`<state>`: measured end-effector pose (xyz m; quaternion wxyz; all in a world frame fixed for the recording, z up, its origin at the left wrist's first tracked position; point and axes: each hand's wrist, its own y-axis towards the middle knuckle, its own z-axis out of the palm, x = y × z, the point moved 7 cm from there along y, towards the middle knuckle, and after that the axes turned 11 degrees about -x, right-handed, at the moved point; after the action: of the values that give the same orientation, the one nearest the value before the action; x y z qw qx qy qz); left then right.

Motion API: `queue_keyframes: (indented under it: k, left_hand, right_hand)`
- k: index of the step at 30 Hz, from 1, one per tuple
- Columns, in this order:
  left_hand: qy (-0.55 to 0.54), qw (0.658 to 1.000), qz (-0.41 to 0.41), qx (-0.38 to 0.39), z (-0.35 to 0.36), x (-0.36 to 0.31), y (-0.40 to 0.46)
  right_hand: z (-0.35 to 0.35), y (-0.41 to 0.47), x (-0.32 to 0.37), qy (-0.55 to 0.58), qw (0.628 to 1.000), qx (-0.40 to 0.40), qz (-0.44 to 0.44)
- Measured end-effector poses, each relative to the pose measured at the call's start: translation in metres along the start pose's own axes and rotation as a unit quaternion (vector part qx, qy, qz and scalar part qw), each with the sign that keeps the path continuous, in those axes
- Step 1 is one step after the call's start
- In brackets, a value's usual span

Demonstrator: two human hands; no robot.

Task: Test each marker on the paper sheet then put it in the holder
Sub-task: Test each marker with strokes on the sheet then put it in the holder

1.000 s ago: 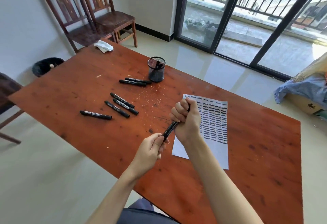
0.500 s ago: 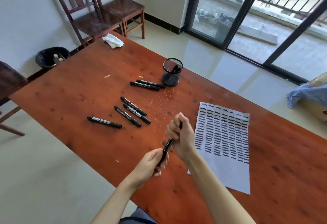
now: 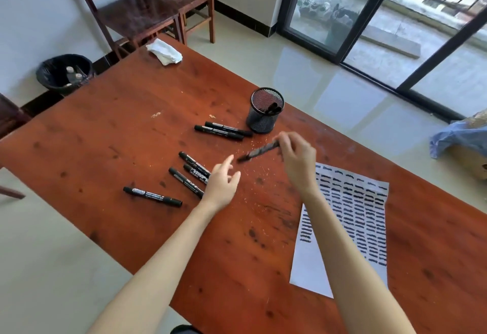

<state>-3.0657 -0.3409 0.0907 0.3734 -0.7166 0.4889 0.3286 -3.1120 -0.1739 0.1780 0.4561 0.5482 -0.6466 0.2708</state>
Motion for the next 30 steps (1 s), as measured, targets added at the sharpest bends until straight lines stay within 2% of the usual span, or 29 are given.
queue_keyframes:
  k: [3, 5, 10, 13, 18, 20, 22, 24, 25, 27, 30]
  left_hand:
    - [-0.011, 0.998, 0.024, -0.056, -0.018, -0.011, 0.009]
    - [-0.018, 0.998, 0.022, -0.056, -0.022, -0.005, 0.009]
    - [-0.029, 0.999, -0.004, -0.044, -0.022, 0.022, -0.005]
    - [-0.028, 0.998, -0.021, -0.047, -0.024, 0.034, -0.013]
    - [-0.036, 0.997, -0.043, -0.052, -0.030, 0.042, -0.019]
    - [-0.035, 0.997, -0.048, -0.054, -0.032, 0.045, -0.021]
    - [-0.037, 0.996, -0.055, -0.059, -0.035, 0.049, -0.024]
    - [-0.041, 0.995, -0.066, -0.064, -0.039, 0.056, -0.027]
    - [-0.042, 0.994, -0.071, -0.066, -0.041, 0.059, -0.029]
    - [-0.046, 0.993, -0.079, -0.068, -0.044, 0.066, -0.035]
    - [-0.042, 0.993, -0.085, -0.071, -0.050, 0.074, -0.047]
  right_hand:
    - [-0.018, 0.043, 0.031, 0.024, 0.991, -0.128, -0.040]
    - [-0.016, 0.071, 0.039, 0.016, 0.987, -0.154, -0.043]
    - [0.031, 0.107, 0.014, -0.094, 0.993, -0.075, -0.004]
    - [0.056, 0.103, -0.001, -0.174, 0.984, -0.025, -0.036]
    - [0.065, 0.099, -0.004, -0.262, 0.963, -0.003, -0.057]
    - [0.056, 0.092, 0.002, -0.251, 0.966, -0.036, -0.058]
    - [0.041, 0.076, 0.011, -0.168, 0.976, -0.113, -0.078]
    - [0.041, 0.050, 0.012, -0.092, 0.981, -0.128, -0.115]
    - [0.050, 0.035, 0.006, -0.084, 0.985, -0.090, -0.120]
    - [0.082, 0.005, -0.017, -0.123, 0.987, 0.044, -0.093]
    - [0.127, -0.037, -0.053, -0.203, 0.951, 0.233, -0.022]
